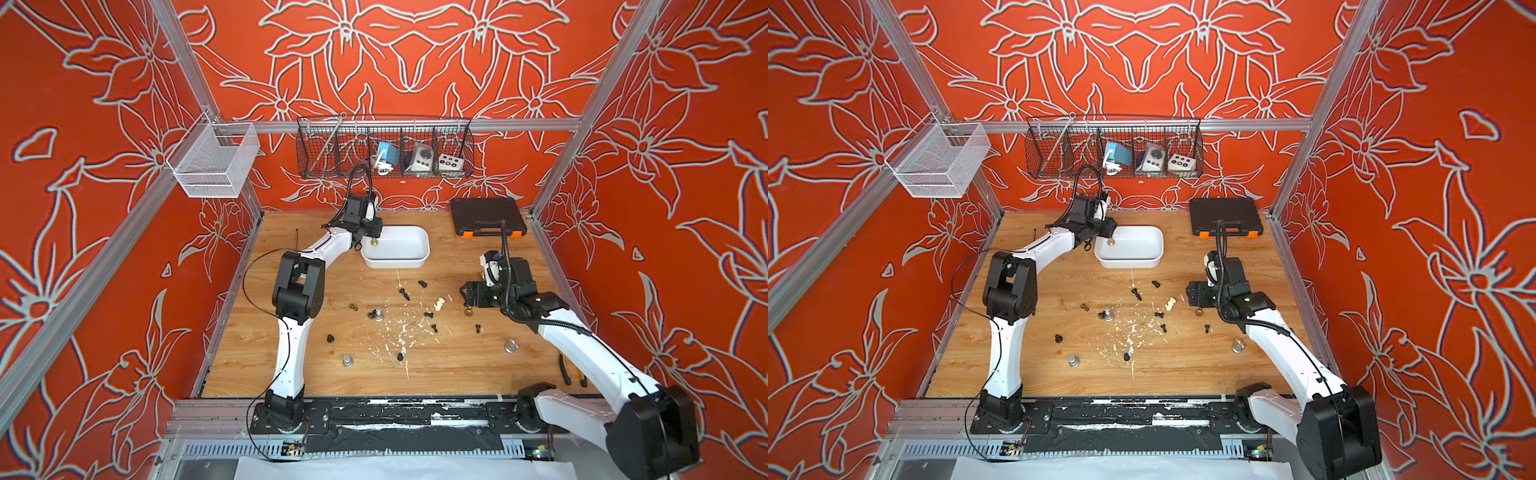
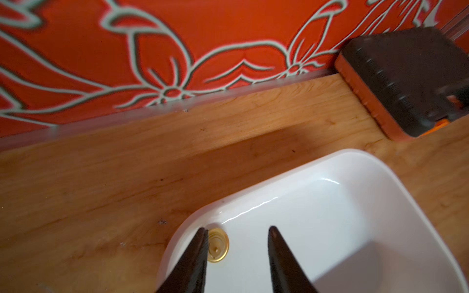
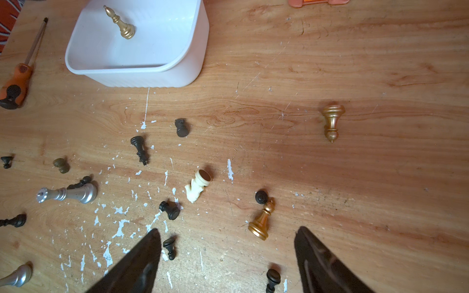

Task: Put the chess pieces into the storage box
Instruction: Place the chess piece in the storage box, then pick up the chess piece at the center of the board.

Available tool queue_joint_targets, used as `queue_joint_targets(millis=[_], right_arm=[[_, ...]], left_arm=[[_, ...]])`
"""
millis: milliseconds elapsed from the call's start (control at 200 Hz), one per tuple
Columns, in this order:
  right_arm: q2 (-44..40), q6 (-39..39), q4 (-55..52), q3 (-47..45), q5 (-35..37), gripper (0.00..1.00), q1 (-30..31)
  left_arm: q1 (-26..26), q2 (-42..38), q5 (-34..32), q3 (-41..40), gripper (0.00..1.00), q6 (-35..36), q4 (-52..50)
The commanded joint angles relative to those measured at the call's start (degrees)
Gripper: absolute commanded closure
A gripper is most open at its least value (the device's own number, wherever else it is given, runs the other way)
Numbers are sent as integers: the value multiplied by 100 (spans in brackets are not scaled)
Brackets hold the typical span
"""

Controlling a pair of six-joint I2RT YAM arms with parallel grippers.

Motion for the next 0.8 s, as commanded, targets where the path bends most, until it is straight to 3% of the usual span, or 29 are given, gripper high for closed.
queue_joint_targets(millis=[0,555,796], right_arm=[[60,48,-252,185,217,16,39],[1793,-876,-1464,1844,1283,17,-56],[2833,-1047,-1601,2662,1334,24,-476]], left_arm=[[58,-618,440,-225,60,-76,183],[555,-3065,1268,-3714,59,-574,1112],[655,-3556,1413,-4426,59,-493,1043]])
